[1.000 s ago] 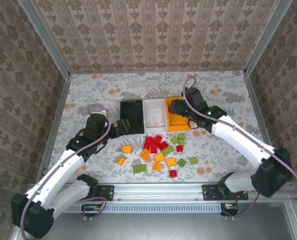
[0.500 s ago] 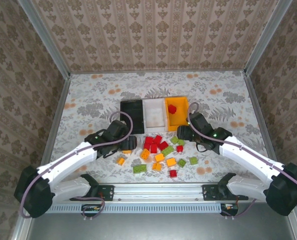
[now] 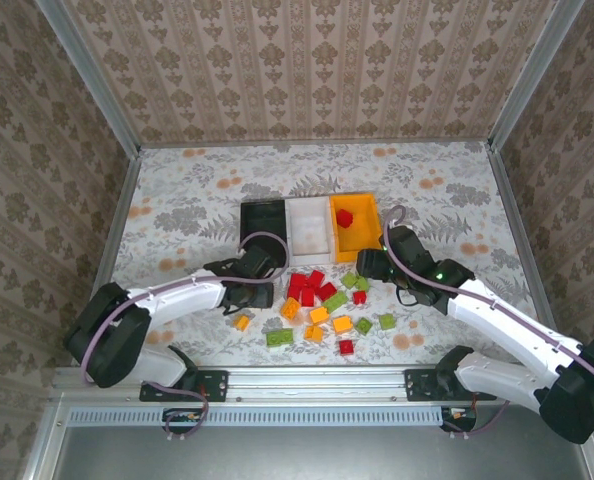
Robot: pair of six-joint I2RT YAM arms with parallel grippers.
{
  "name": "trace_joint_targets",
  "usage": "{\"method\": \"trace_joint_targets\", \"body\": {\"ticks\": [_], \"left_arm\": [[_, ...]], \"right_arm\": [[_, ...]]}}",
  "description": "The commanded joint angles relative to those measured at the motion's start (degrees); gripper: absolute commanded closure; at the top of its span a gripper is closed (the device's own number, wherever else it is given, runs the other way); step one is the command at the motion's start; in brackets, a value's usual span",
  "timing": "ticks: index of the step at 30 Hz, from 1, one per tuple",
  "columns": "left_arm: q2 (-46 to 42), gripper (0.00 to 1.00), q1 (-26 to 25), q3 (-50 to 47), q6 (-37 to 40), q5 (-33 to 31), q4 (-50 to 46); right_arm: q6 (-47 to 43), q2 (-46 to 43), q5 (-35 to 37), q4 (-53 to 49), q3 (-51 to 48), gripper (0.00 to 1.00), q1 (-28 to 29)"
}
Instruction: Sort the legos into containers by color
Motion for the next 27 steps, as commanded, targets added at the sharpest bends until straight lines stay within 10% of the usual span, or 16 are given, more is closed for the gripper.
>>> {"method": "trace_joint_targets", "body": {"ticks": [1,11,18,27], "left_arm": [[0.2,0.42,-0.7,-1.0,-0.5,0.5,1.1],[-5.2,0.68,-2.1,0.0,-1.1,0.5,-3.5],[-12.9,0.68,-1.4,8.5,1.7,-3.1,-9.9],[0.6,0.68,9.1,21.2,9.2,-2.7,-5.4]], "right_arm": [[-0.2,-1.1,2.0,-1.1,0.3,0.27,0.0],[0.4,-1.2,2.5,-0.7,0.0,0.27,-0.5],[0.8,-1.2,2.1,-0.3,-0.2,0.26,-0.8],[1.0,-1.2,2.2,-0.8,-0.7,0.26,-0.9]]}}
